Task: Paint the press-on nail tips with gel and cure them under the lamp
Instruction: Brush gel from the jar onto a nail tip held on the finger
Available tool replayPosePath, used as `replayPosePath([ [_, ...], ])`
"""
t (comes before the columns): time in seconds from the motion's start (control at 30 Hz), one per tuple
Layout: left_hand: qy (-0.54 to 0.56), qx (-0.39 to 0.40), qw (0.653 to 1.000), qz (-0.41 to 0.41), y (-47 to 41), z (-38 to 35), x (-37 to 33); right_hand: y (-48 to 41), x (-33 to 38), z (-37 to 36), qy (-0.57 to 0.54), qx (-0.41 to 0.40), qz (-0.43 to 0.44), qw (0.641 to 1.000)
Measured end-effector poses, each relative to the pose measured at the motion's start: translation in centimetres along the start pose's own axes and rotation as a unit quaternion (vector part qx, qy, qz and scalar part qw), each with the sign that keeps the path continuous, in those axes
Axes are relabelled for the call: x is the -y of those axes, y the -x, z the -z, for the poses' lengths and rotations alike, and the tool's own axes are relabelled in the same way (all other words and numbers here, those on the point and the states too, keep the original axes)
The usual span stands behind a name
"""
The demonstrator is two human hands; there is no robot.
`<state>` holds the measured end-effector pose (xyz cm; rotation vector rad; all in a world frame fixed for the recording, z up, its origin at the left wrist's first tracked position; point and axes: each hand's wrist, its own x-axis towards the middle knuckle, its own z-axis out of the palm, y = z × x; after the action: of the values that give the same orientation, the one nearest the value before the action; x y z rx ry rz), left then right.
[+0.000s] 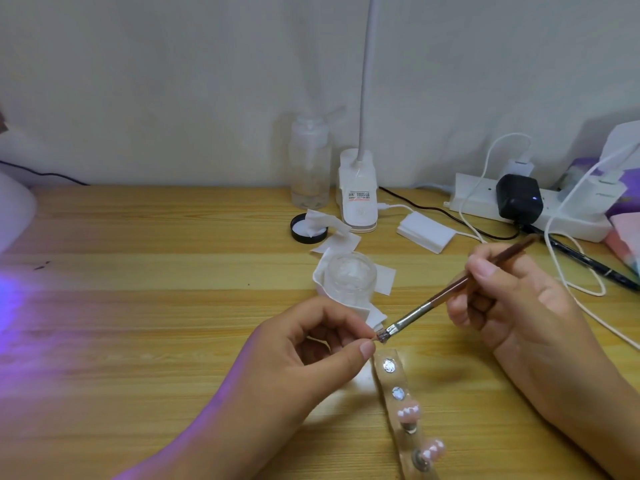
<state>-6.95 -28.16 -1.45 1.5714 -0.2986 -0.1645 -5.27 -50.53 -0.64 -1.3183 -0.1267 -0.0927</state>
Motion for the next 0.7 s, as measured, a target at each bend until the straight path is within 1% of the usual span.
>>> replayPosePath([
  [0.2,0.003,0.001,1.000,0.004,0.09,-0.01,-0.06,-0.41,-0.19,0.10,0.002,-0.031,0.010,0.999],
  [0.33,0.003,0.000,1.000,0.004,0.10,0.05,0.04,-0.28,-0.04,0.12,-0.005,0.016,0.020,1.000],
  [0.4,0.005,0.000,1.000,0.006,0.09,0.06,0.08,-0.23,-0.22,0.14,0.001,0.017,0.014,1.000],
  [0.5,0.006,0.000,1.000,0.003,0.13,0.08,0.08,-0.36,-0.29,0.15,-0.002,-0.021,0.011,1.000],
  [0.57,0.009,0.001,1.000,0.002,0.12,0.07,0.05,-0.46,-0.28,0.28,-0.015,-0.030,0.014,0.999],
  [0.7,0.017,-0.004,1.000,0.008,0.02,0.05,0.11,-0.31,0.01,0.02,-0.019,0.028,0.012,0.999],
])
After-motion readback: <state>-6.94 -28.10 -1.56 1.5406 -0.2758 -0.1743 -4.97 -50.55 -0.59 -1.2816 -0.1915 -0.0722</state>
